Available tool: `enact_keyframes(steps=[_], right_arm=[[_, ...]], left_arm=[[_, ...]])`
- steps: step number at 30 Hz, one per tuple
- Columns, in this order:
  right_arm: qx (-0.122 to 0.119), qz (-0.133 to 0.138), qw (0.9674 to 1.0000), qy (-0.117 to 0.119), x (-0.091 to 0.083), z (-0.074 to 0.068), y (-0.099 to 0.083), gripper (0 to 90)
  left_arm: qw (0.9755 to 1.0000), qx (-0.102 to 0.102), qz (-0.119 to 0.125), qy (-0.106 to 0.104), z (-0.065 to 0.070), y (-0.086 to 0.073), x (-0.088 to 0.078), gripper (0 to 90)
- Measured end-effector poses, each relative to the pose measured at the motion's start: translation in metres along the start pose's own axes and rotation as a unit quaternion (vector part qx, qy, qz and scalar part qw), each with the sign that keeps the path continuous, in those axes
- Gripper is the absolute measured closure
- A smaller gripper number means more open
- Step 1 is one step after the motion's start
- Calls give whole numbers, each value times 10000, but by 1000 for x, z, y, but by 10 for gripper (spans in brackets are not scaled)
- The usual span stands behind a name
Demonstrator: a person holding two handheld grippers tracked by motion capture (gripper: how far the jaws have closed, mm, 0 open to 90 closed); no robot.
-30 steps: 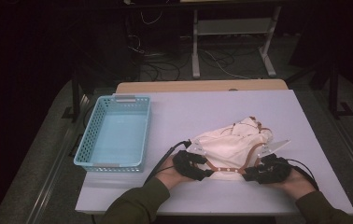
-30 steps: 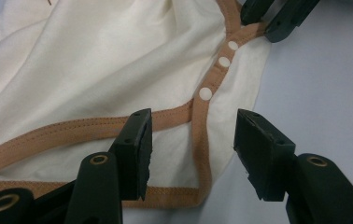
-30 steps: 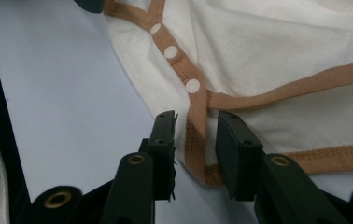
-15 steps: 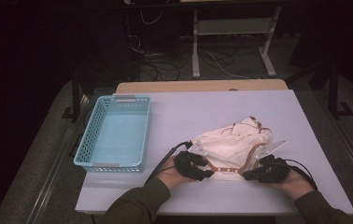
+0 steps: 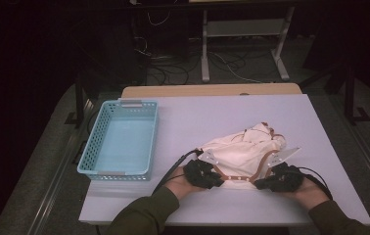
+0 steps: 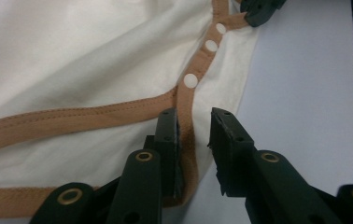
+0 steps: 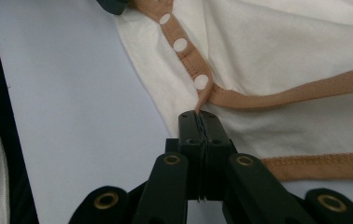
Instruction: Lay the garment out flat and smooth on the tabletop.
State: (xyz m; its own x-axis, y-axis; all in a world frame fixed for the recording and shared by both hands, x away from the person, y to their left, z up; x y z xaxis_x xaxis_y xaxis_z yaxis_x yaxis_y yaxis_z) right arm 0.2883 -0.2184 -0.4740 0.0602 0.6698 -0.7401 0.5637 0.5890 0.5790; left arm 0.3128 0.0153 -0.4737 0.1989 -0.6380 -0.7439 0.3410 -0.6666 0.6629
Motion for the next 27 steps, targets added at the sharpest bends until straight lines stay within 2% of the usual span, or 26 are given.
enact_keyframes(steps=[10,14,17,21,25,27], right_arm=[[-22,-20,10000,-21,0,-1,0,877],[-45,-22,10000,-51,0,-1,1,880],[-52,-7,10000,-65,-1,-2,1,880],[-72,15,10000,-8,-3,-5,1,880],[-83,20,10000,44,-5,-9,1,880],[-85,-10,9999,80,-5,-11,1,880]], left_arm=[[9999,-35,-151,-36,0,1,1,867],[9999,-51,-163,-26,0,2,0,878],[9998,-132,-95,-113,2,3,-4,879],[9995,-230,-53,-203,4,3,-10,879],[9995,-189,-83,-232,7,1,-14,879],[9994,-249,-78,-249,9,-1,-14,880]])
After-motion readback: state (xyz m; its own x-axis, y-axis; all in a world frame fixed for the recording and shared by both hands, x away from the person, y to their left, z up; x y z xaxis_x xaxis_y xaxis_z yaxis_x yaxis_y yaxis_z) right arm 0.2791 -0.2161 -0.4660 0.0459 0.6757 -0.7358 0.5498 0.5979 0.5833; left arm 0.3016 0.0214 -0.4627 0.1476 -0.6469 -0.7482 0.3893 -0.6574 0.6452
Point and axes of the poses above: each handheld gripper's, and its own axes: x roughly forward along the jaws, y roughly out of its top, z roughly to its right, the point moved 4 cm from there along x, roughly forward along the jaws, and after that the axes turned 8 degrees about y, right-handed, at the moved point
